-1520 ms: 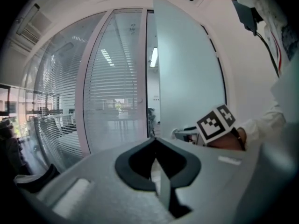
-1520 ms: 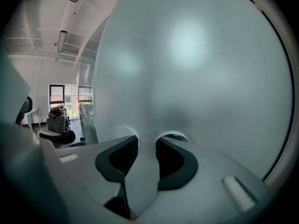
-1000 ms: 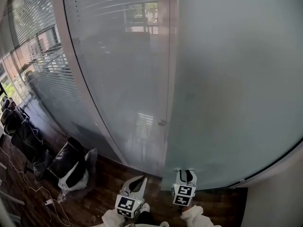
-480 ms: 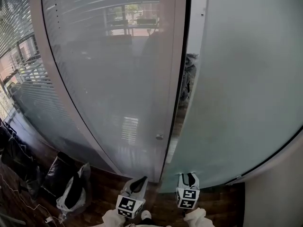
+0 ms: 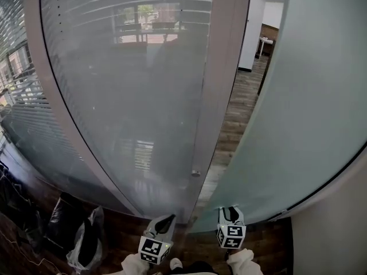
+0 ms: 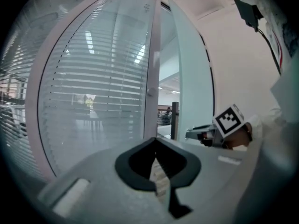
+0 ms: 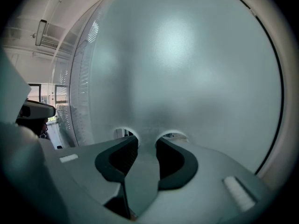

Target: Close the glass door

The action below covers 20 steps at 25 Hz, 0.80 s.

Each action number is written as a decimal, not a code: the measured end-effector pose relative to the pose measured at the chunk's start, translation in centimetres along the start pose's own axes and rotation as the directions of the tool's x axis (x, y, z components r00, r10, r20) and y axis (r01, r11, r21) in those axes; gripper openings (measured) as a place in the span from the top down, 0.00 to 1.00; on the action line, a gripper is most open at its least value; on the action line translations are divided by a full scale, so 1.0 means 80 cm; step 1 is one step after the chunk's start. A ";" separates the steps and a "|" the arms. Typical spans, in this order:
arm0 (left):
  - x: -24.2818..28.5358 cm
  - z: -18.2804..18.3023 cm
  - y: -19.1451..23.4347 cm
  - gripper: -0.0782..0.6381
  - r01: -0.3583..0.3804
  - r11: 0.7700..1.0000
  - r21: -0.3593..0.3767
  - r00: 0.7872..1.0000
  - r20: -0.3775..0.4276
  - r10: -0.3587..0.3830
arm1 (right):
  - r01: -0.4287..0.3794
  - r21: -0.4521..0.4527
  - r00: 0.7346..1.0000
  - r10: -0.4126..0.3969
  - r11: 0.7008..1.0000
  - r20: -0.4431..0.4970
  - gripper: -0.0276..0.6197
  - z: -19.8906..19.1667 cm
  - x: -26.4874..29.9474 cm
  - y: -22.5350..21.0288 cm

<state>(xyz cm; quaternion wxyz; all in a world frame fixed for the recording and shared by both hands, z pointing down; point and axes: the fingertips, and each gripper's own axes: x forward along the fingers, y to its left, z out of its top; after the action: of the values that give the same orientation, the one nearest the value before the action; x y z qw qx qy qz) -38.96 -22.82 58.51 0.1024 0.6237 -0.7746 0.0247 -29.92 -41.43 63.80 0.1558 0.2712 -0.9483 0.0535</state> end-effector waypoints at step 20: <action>0.033 0.012 0.037 0.89 0.003 1.000 -0.001 1.000 0.007 -0.003 | 0.050 0.026 0.999 -0.049 0.998 -0.010 0.76 0.019 0.058 -0.016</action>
<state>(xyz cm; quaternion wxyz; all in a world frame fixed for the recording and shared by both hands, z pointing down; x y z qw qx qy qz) -42.46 -24.84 58.32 0.0997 0.6250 -0.7739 0.0220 -33.37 -45.10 63.89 0.1579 0.2963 -0.9398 0.0632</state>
